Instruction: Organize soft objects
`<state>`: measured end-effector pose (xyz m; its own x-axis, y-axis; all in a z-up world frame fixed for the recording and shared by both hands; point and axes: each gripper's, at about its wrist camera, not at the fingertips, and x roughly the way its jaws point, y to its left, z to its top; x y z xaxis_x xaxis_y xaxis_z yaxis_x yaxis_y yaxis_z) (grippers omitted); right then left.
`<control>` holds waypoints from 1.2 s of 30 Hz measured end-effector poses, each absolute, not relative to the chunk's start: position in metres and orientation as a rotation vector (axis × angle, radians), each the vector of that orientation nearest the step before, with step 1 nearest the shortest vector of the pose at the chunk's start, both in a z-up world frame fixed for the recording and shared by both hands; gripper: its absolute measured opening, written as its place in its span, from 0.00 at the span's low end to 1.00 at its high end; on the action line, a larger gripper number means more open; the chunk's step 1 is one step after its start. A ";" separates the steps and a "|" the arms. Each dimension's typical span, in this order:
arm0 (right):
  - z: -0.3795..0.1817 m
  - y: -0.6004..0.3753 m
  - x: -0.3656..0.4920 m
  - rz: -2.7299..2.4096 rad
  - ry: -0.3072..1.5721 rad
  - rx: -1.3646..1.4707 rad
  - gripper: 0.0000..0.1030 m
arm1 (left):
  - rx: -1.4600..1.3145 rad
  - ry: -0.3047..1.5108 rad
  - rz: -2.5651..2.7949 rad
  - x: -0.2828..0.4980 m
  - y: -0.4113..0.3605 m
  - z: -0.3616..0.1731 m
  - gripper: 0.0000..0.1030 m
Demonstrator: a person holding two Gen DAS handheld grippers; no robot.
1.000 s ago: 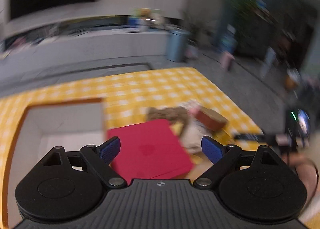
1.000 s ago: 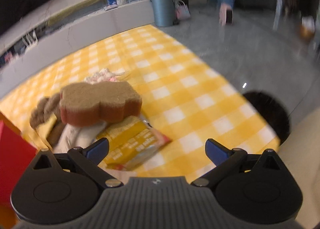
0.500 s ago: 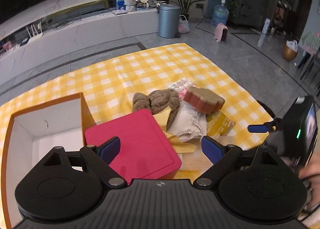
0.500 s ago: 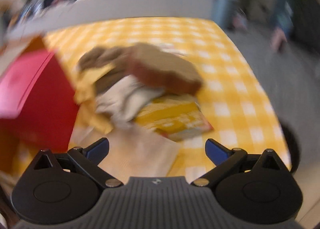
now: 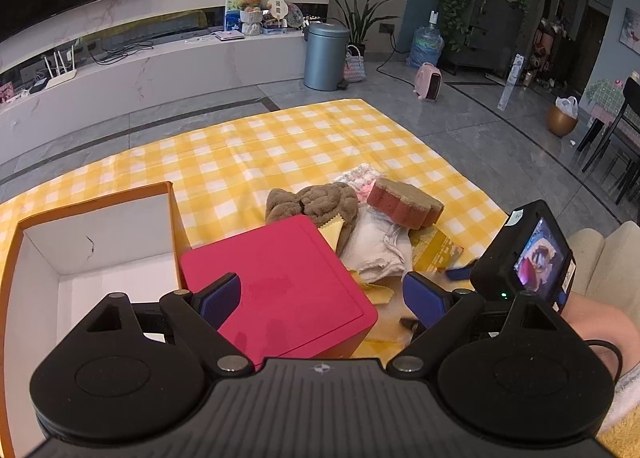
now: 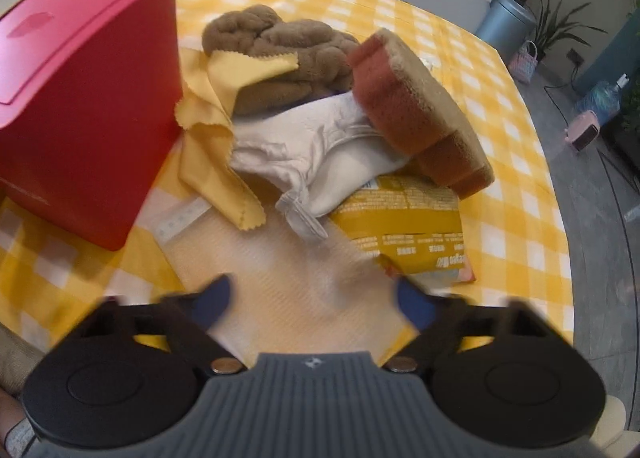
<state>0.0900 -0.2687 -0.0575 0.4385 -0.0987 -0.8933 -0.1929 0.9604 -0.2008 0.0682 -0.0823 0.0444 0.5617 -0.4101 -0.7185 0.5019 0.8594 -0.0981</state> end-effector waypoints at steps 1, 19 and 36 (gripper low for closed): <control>-0.058 -0.269 0.090 0.051 1.122 -0.288 0.60 | 0.118 0.812 -0.538 0.068 -0.080 0.044 1.00; -0.035 -0.268 0.074 0.330 1.025 -0.062 0.06 | 0.138 0.875 -0.441 0.073 -0.058 0.043 1.00; -0.066 -0.239 0.093 0.277 1.115 -0.232 0.71 | 0.184 0.913 -0.461 0.067 -0.067 0.040 1.00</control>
<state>0.0931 -0.2389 -0.0655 0.4124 0.1021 -0.9052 -0.3328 0.9419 -0.0454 0.0674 -0.0667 0.0396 0.5228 -0.3055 -0.7958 0.4589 0.8876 -0.0393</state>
